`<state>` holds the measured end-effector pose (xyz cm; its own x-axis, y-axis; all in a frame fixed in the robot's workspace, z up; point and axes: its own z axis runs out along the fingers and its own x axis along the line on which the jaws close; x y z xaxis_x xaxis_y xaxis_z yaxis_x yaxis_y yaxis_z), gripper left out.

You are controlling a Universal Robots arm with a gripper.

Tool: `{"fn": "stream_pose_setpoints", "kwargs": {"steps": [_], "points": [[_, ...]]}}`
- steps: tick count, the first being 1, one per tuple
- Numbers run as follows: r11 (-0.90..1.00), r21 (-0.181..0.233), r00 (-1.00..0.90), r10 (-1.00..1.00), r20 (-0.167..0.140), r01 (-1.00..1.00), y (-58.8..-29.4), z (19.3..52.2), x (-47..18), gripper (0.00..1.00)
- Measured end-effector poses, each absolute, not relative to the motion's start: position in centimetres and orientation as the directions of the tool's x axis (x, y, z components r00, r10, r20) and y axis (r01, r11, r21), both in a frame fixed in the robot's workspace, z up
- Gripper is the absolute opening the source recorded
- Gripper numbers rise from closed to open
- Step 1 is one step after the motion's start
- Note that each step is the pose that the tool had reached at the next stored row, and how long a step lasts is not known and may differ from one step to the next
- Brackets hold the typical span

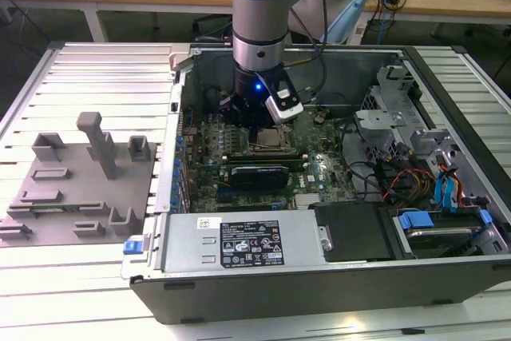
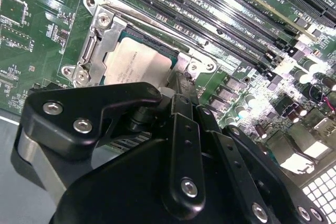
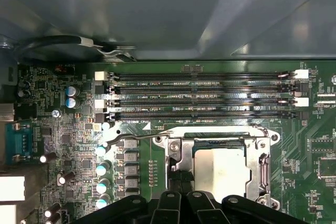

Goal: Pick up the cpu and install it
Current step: 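Close the cpu cover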

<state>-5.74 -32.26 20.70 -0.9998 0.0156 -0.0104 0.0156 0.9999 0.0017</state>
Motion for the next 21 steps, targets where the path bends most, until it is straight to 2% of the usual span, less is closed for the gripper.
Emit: {"fn": "stream_pose_setpoints", "kwargs": {"steps": [21], "points": [[1.0, 0.002, -1.0, 0.016, -0.011, 0.016, -32.46, 20.68, -5.74, 0.11]]}}
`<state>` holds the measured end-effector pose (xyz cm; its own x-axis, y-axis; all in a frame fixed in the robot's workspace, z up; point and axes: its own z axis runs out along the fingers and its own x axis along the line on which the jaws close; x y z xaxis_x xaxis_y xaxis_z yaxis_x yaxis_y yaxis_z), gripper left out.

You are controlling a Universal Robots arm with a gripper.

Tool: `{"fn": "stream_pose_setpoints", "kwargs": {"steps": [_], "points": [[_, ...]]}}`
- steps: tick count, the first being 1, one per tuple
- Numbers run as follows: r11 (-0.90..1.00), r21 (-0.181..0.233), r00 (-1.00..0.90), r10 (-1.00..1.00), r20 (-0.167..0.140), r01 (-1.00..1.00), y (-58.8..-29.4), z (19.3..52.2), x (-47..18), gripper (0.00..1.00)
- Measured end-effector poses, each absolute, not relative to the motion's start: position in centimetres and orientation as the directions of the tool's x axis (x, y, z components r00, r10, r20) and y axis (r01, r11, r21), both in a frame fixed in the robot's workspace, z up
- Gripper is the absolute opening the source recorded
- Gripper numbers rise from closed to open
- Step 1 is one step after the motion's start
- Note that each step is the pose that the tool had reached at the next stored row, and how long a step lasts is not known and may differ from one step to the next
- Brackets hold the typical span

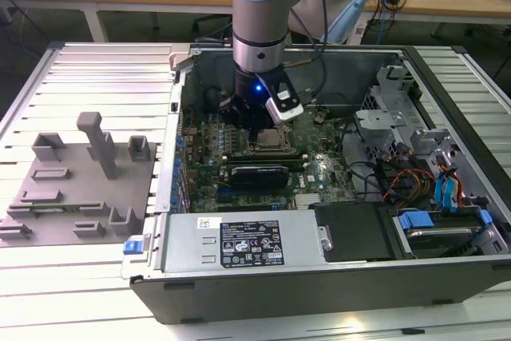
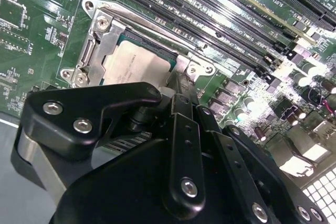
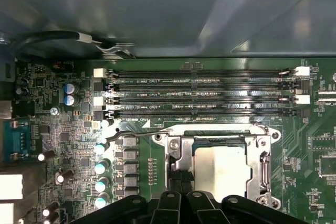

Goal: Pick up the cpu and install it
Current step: 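Close the cpu cover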

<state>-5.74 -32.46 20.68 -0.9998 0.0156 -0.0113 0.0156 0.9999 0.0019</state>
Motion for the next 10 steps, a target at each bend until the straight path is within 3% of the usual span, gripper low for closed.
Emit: {"fn": "stream_pose_setpoints", "kwargs": {"steps": [10], "points": [[1.0, 0.002, -1.0, 0.016, -0.013, 0.016, -32.4, 20.74, -5.74, 0.11]]}}
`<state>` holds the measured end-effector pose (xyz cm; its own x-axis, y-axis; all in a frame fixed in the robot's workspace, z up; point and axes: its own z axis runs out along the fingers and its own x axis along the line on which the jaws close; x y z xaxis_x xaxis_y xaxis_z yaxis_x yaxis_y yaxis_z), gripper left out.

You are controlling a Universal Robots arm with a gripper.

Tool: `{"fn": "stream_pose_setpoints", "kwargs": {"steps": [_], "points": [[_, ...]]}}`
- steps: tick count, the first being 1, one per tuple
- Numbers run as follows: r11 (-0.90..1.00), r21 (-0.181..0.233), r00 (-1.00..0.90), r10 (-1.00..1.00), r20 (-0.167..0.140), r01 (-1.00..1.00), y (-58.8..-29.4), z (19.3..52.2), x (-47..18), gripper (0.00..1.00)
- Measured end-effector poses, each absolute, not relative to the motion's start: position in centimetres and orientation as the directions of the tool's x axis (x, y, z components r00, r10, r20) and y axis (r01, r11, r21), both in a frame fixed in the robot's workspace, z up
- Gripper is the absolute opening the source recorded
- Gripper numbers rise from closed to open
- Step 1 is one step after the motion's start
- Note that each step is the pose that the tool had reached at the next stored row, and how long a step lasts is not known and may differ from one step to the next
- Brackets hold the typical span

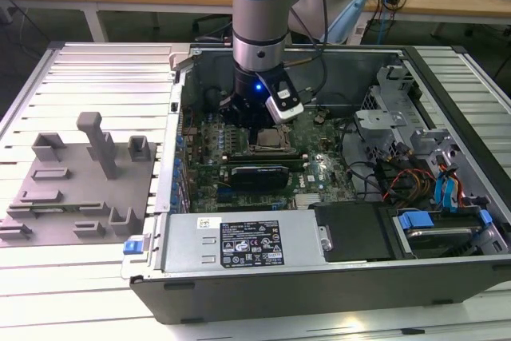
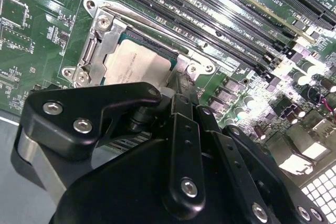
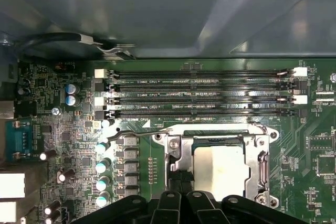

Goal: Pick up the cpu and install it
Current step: 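Close the cpu cover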

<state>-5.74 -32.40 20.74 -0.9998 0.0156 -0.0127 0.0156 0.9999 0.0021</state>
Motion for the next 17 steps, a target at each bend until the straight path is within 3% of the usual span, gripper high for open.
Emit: {"fn": "stream_pose_setpoints", "kwargs": {"steps": [17], "points": [[1.0, 0.014, -1.0, 0.016, -0.024, 0.016, -32.13, 20.38, -5.78, 0.11]]}}
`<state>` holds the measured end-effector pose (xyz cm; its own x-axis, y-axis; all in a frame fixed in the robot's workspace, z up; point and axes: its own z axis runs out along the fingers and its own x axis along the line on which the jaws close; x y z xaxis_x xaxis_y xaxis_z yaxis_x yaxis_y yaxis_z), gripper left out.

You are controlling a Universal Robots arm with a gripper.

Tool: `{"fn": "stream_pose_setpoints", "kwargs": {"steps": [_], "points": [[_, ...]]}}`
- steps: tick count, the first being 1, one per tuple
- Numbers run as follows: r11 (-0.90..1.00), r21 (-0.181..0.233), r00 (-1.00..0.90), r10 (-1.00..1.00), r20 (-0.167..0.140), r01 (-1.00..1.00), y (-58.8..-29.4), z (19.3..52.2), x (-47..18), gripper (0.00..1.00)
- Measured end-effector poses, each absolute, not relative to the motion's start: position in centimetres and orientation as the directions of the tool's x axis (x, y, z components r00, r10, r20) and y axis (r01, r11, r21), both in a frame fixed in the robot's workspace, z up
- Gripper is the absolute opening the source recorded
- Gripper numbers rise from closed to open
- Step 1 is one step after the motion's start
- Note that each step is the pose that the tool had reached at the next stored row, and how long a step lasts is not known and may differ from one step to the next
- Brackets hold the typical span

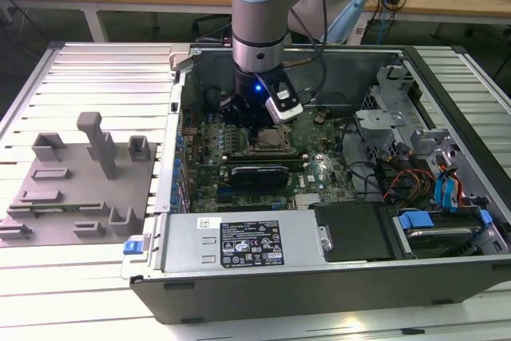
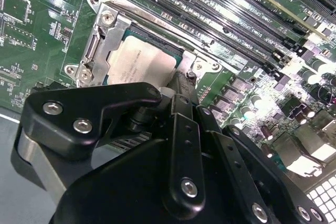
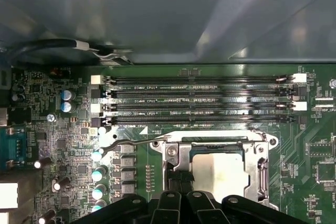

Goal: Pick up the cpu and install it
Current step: 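Close the cpu cover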

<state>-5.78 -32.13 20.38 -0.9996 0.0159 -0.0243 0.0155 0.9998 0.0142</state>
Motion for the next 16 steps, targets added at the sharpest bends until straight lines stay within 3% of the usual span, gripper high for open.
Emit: {"fn": "stream_pose_setpoints", "kwargs": {"steps": [16], "points": [[1.0, 0.011, -1.0, 0.016, -0.027, 0.015, -31.67, 20.68, -5.86, 0.11]]}}
